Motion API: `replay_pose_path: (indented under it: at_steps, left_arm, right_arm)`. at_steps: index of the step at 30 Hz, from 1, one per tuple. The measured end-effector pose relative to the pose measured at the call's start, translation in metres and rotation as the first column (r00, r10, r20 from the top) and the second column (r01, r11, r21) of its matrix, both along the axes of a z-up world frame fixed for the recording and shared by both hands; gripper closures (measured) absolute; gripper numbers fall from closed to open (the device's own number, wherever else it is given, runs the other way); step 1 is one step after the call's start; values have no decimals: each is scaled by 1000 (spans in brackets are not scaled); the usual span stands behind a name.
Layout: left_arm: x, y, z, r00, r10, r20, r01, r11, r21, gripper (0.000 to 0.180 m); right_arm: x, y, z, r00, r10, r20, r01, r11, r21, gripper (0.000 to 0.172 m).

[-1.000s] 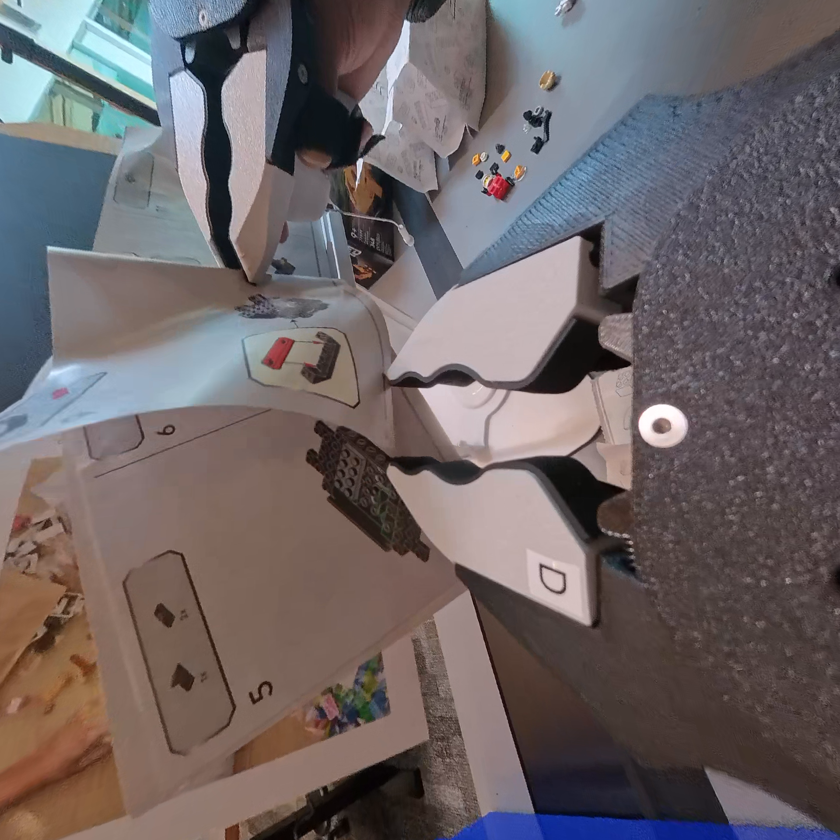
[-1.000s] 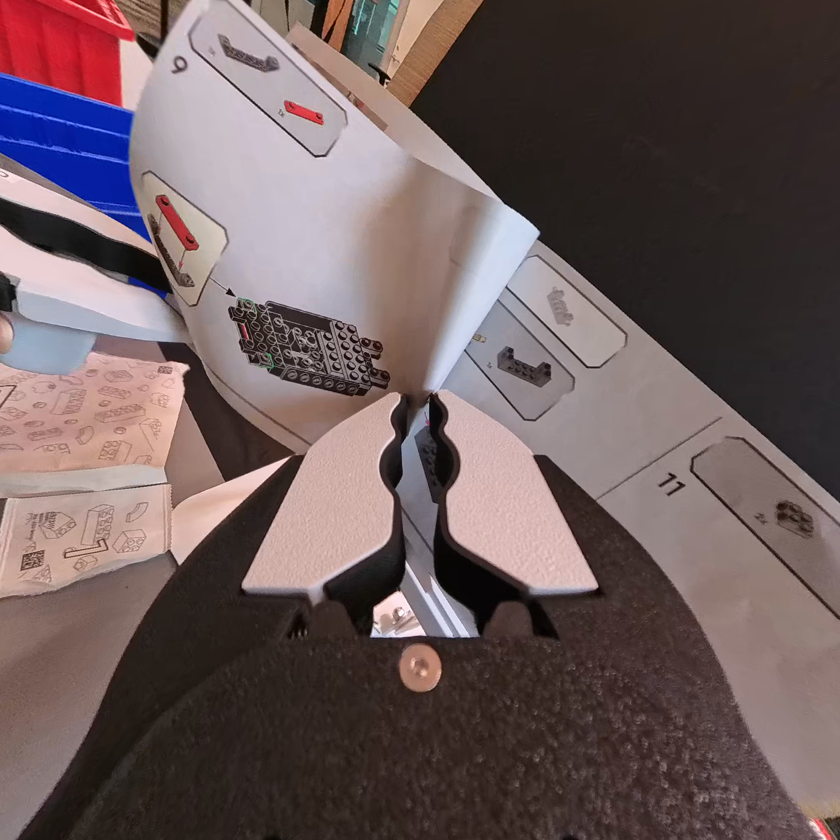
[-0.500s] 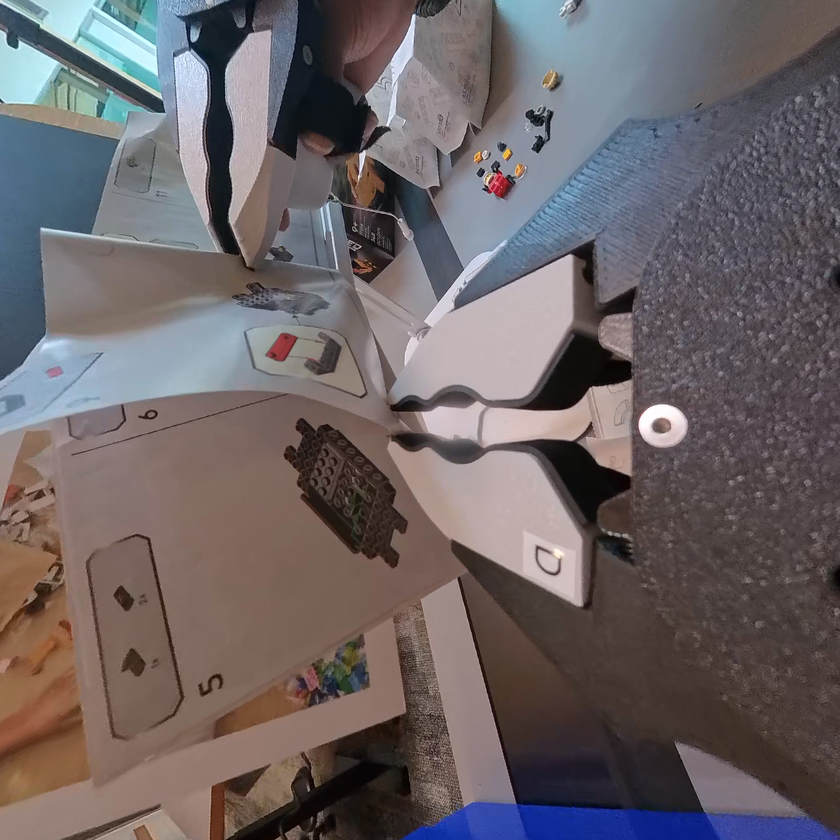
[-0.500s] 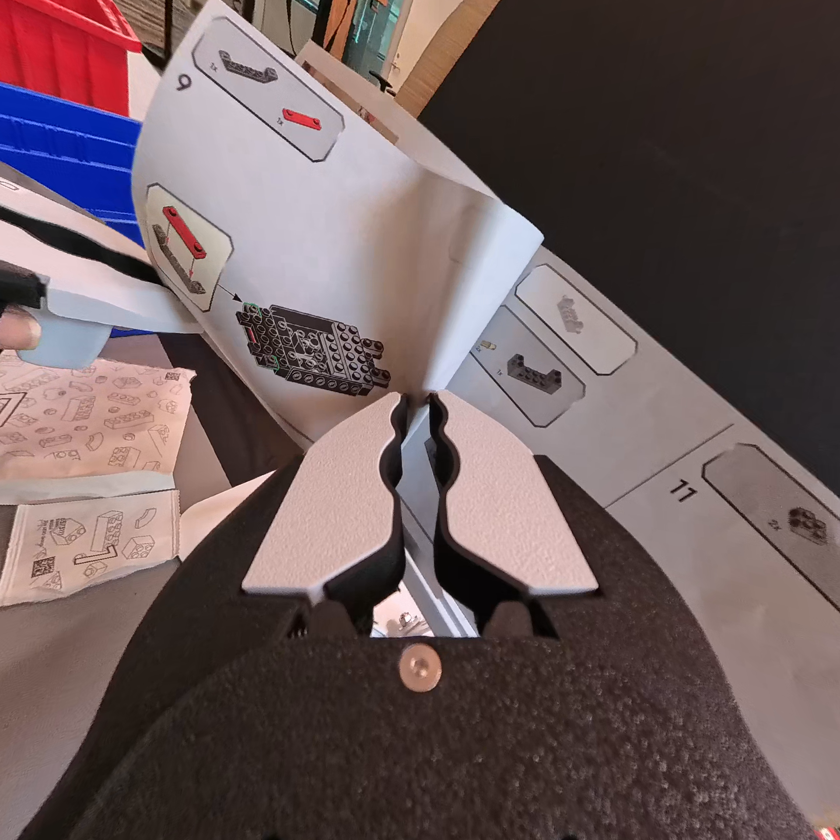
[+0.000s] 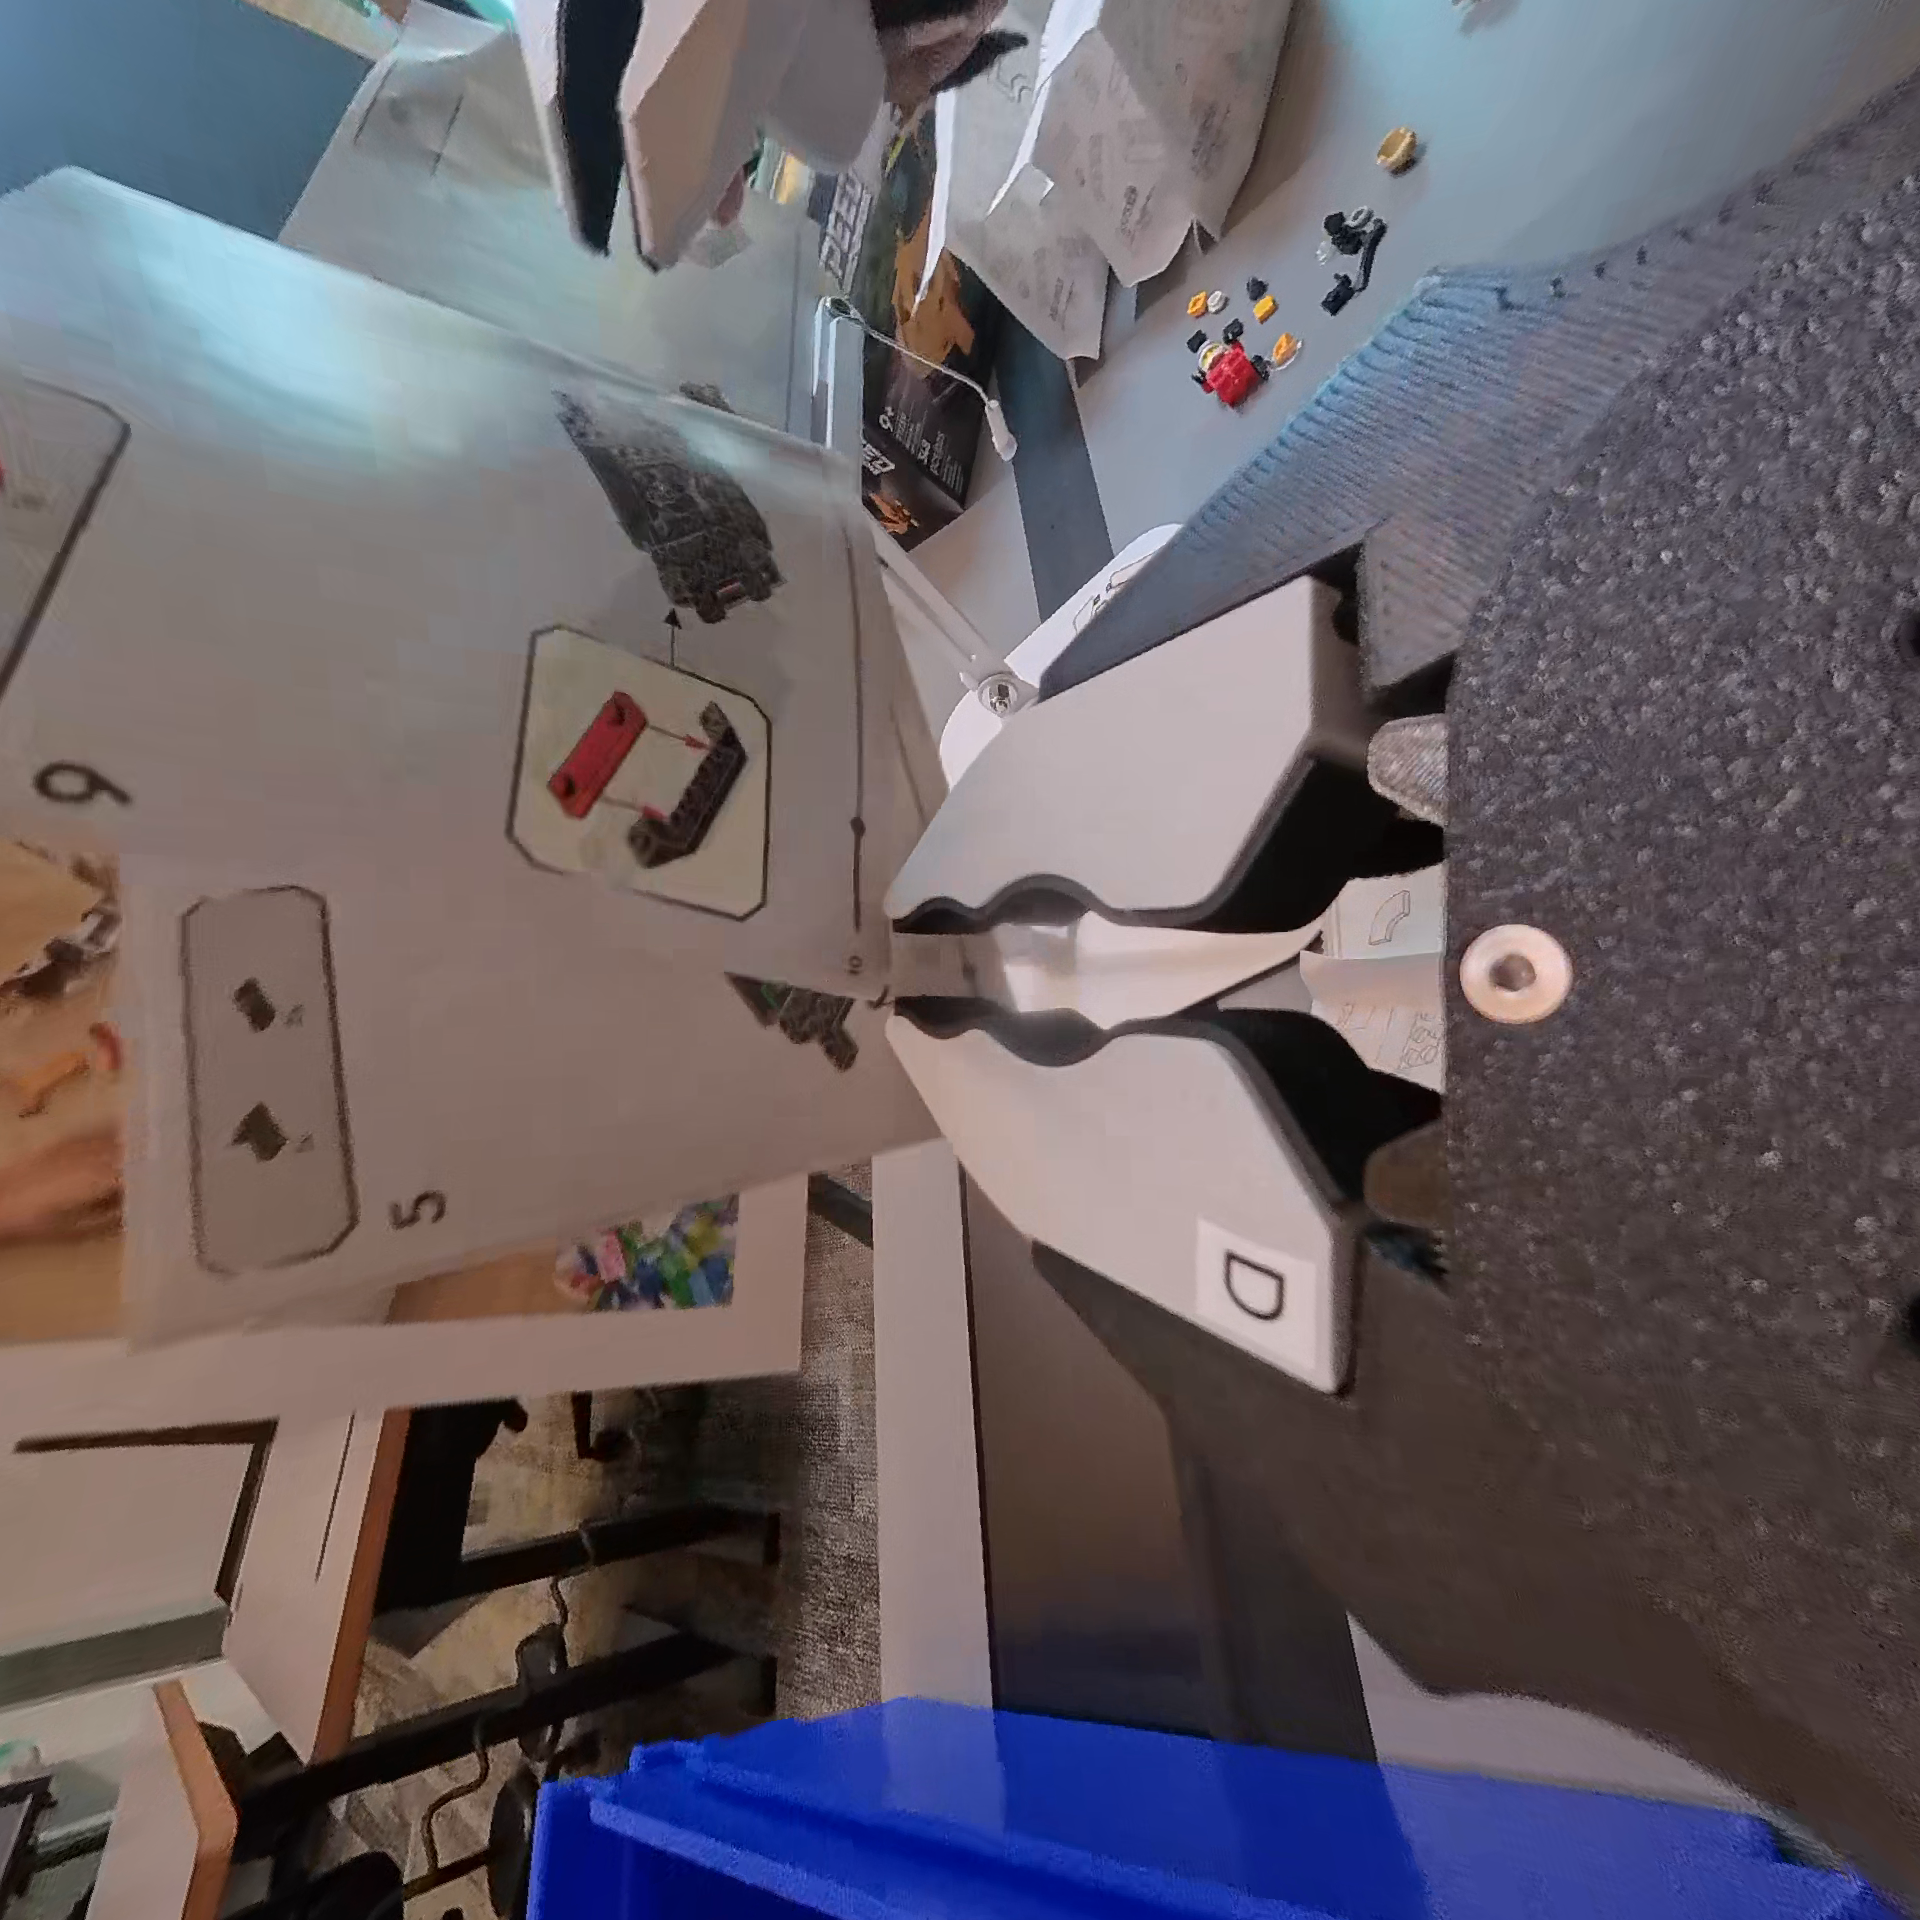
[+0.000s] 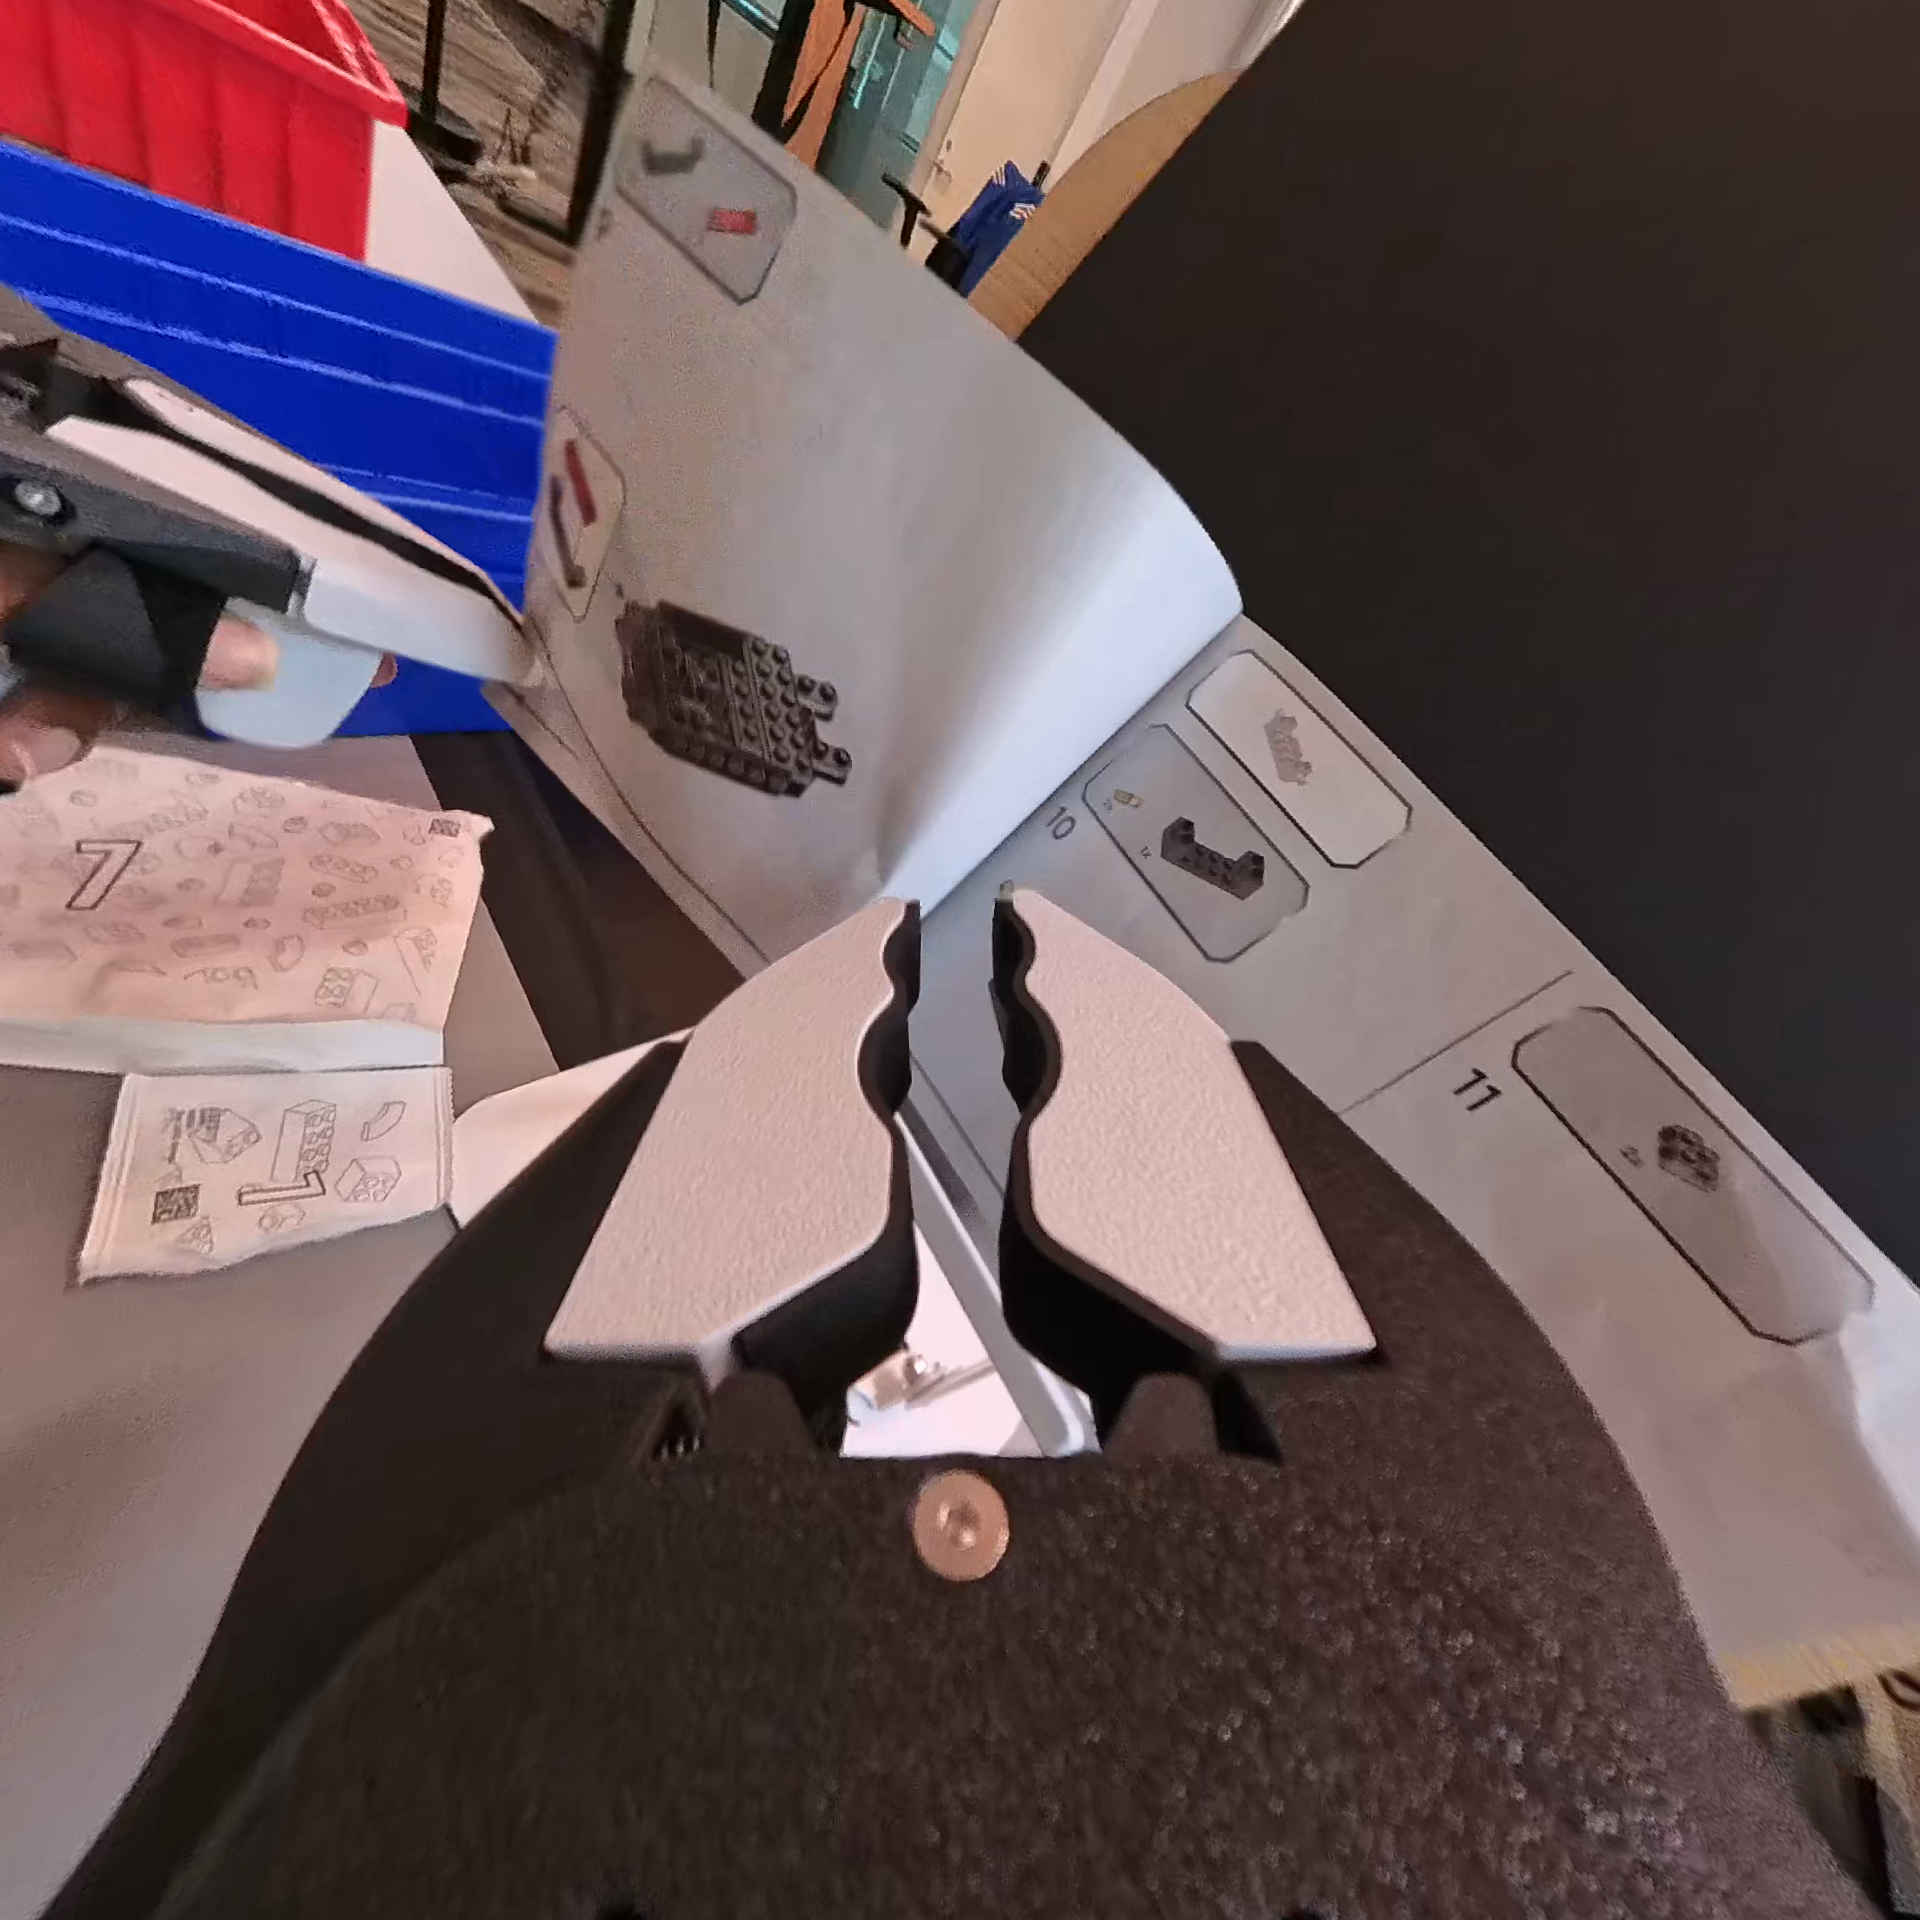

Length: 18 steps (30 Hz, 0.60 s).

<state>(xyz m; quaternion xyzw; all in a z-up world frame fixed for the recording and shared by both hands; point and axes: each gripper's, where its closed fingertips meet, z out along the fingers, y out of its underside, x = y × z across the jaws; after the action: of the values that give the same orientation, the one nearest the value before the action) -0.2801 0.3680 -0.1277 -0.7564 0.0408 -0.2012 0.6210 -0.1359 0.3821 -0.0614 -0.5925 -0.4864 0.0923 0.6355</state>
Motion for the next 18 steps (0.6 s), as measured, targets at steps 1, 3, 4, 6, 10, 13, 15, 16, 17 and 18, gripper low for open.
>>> replay_pose_path:
  at_steps: [1, 3, 4, 6, 10, 13, 15, 16, 17, 18]
  left_arm:
    - [-2, 0, 0, 1000, 8, 5, -8, 1000, 0, 170]
    - [-5, 0, 1, 1000, 19, 10, -19, 1000, 0, 169]
    - [-7, 0, 1, 1000, 30, 10, -30, 1000, -2, 168]
    - [-12, 1, 1, 998, 57, 6, -57, 998, 0, 165]
    - [-34, -1, 8, 987, 158, 34, -159, 987, 26, 149]
    - [-52, -4, 15, 972, 229, 53, -231, 971, 52, 150]
    - [-60, -7, 20, 964, 260, 56, -264, 962, 69, 152]
    - [-63, -9, 23, 960, 275, 58, -279, 957, 84, 153]
    - [-66, -11, 28, 956, 288, 59, -292, 951, 100, 154]
    - [-68, -13, 32, 954, 296, 54, -300, 947, 113, 155]
  right_arm:
    - [3, -2, 0, 1000, 1, 8, -1, 1000, 3, 159]
    - [8, -8, 0, 1000, 8, 16, -9, 1000, 2, 159]
    - [11, -12, -1, 1000, 15, 20, -15, 1000, 0, 159]
    - [18, -24, -3, 999, 34, 29, -33, 999, -5, 159]
    - [39, -67, -18, 992, 105, 65, -101, 993, -58, 158]
    - [69, -107, -39, 983, 144, 116, -132, 986, -106, 154]
    - [94, -133, -61, 971, 161, 174, -135, 979, -155, 150]
    - [107, -147, -73, 962, 179, 206, -141, 972, -187, 147]
    - [119, -162, -87, 951, 202, 235, -149, 963, -223, 144]
    - [132, -178, -101, 937, 227, 267, -154, 951, -270, 140]
